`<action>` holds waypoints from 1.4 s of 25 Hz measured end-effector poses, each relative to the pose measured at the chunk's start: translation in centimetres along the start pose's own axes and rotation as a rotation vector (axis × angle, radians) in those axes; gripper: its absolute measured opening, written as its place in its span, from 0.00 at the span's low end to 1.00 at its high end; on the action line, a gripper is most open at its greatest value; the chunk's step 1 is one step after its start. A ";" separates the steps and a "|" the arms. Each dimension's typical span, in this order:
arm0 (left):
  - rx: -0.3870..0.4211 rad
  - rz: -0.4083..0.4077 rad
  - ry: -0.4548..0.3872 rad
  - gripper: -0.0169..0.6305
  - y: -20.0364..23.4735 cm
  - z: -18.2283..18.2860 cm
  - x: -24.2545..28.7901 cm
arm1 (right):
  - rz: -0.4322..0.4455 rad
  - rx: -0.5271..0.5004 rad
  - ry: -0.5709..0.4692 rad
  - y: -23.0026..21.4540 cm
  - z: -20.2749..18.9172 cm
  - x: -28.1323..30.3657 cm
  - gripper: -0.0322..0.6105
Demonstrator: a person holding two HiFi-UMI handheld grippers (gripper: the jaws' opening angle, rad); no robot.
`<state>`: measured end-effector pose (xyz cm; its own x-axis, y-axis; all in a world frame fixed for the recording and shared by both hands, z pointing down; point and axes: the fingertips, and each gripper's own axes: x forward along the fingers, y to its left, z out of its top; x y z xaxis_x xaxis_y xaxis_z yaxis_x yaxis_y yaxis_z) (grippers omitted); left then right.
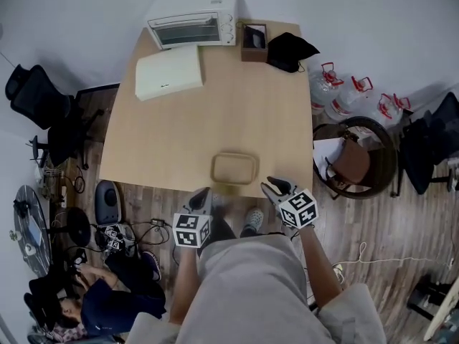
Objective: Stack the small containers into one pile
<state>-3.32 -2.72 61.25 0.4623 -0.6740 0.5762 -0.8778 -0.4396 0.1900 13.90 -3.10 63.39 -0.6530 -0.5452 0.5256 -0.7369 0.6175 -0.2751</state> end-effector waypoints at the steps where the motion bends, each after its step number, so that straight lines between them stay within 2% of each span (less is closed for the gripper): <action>1: -0.009 0.001 0.001 0.03 -0.3 -0.3 0.0 | -0.013 0.009 -0.011 0.1 -0.3 -0.3 0.22; 7: -0.046 0.023 0.020 0.03 -1.4 -1.2 0.4 | -0.053 0.117 -0.087 0.4 -0.4 -1.1 0.22; 15: -0.057 0.038 0.004 0.03 -1.9 -0.9 0.1 | -0.075 0.050 -0.058 1.3 0.3 -0.7 0.20; 18: -0.071 0.037 -0.009 0.03 -2.0 -0.8 0.1 | -0.108 0.013 -0.039 1.0 -0.5 -0.9 0.13; 24: -0.076 0.032 -0.017 0.03 -2.0 -1.0 0.1 | -0.084 0.006 -0.005 1.9 -1.5 -0.4 0.06; 35: -0.082 0.022 -0.019 0.03 -2.0 -0.9 0.3 | -0.066 0.002 -0.001 2.6 -1.5 -0.3 0.06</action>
<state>-1.54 -1.47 61.77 0.4444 -0.6942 0.5662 -0.8947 -0.3754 0.2421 12.45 -0.47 63.67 -0.6028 -0.5856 0.5419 -0.7791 0.5785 -0.2416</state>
